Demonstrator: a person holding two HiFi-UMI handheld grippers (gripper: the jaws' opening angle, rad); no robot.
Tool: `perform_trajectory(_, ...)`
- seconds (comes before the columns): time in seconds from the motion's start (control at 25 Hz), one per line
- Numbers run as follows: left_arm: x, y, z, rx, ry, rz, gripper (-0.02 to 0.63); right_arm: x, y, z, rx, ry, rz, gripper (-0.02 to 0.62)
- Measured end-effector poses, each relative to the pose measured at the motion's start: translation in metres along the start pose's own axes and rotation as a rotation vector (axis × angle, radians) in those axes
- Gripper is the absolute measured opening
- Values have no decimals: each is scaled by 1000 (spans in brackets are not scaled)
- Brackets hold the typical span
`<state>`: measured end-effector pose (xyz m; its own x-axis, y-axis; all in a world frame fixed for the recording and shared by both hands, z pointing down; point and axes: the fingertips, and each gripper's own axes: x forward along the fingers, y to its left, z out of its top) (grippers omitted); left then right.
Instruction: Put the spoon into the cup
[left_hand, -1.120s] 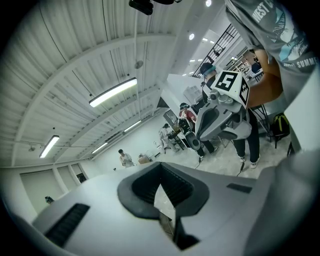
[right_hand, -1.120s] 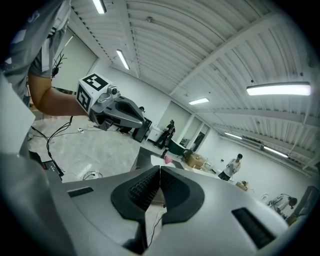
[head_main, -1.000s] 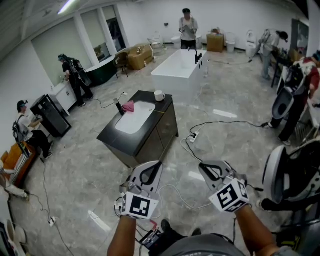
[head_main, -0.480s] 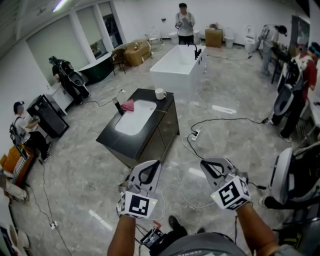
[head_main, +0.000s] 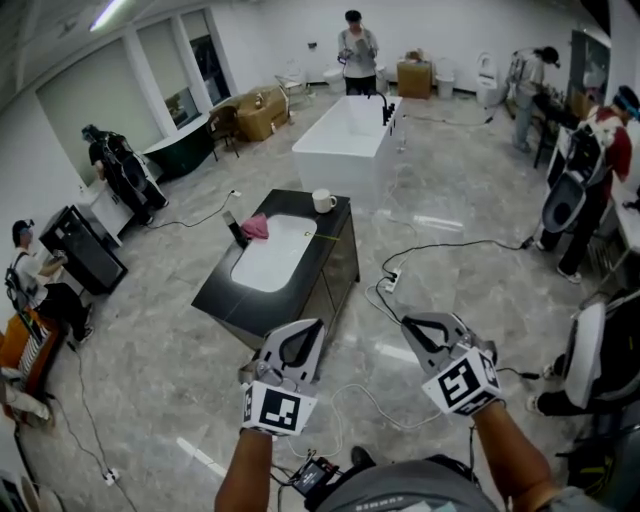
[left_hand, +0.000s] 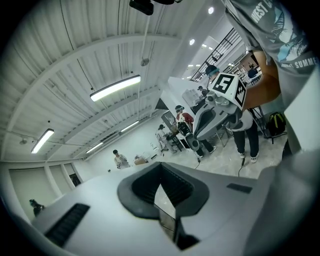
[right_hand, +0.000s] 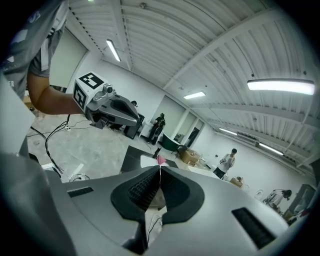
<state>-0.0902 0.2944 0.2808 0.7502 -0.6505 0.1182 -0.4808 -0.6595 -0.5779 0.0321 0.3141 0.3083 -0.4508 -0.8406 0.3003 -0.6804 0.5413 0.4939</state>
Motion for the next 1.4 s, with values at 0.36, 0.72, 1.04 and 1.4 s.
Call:
perform_trajectory(0.36, 21, 38, -32, -22, -41, -36, 2, 49, -7, 8, 0, 46, -27, 31)
perform_trajectory(0.72, 47, 60, -64, -60, -23, -33, 2, 95, -23, -6, 41, 57, 2, 31)
perform_trajectory(1.04, 100, 88, -77, -40, 39, 3, 2, 143, -70, -19, 41, 18, 51, 31)
perform_trajectory(1.4, 188, 101, -84, -46, 106, 41, 2, 185, -138, -61, 23, 0, 132, 31)
